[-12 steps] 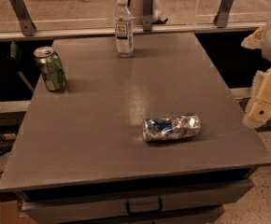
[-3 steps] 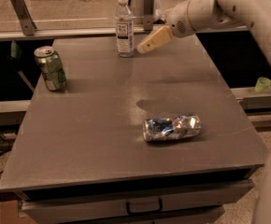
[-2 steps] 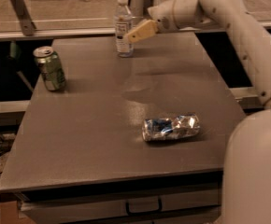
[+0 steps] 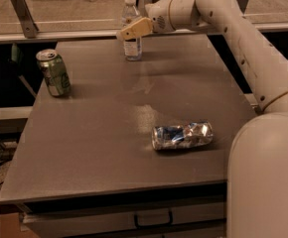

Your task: Move blue plastic bottle near redbull can

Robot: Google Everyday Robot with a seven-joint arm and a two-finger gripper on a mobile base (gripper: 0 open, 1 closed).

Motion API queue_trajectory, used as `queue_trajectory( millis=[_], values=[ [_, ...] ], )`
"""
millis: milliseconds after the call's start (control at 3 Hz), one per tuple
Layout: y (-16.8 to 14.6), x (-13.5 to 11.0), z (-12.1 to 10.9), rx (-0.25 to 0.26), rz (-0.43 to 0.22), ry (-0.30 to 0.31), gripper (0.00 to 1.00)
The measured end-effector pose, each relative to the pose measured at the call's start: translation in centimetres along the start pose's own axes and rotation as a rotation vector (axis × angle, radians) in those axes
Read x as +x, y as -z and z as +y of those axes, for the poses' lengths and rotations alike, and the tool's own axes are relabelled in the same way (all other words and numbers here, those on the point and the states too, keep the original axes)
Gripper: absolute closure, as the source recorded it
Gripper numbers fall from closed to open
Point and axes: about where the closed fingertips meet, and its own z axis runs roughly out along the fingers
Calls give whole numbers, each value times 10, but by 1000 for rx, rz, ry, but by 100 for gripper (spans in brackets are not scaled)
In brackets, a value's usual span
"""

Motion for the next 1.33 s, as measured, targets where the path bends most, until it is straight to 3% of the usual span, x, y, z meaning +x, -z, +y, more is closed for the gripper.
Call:
queue_trajectory(
  millis=[333, 667, 1000, 1333],
  values=[
    [-15, 2, 7, 28, -20, -21, 17],
    [-21, 5, 9, 56, -31, -37, 41],
    [-18, 0, 6, 81, -47, -37, 65],
    [6, -14, 3, 93, -63, -29, 88]
  ],
)
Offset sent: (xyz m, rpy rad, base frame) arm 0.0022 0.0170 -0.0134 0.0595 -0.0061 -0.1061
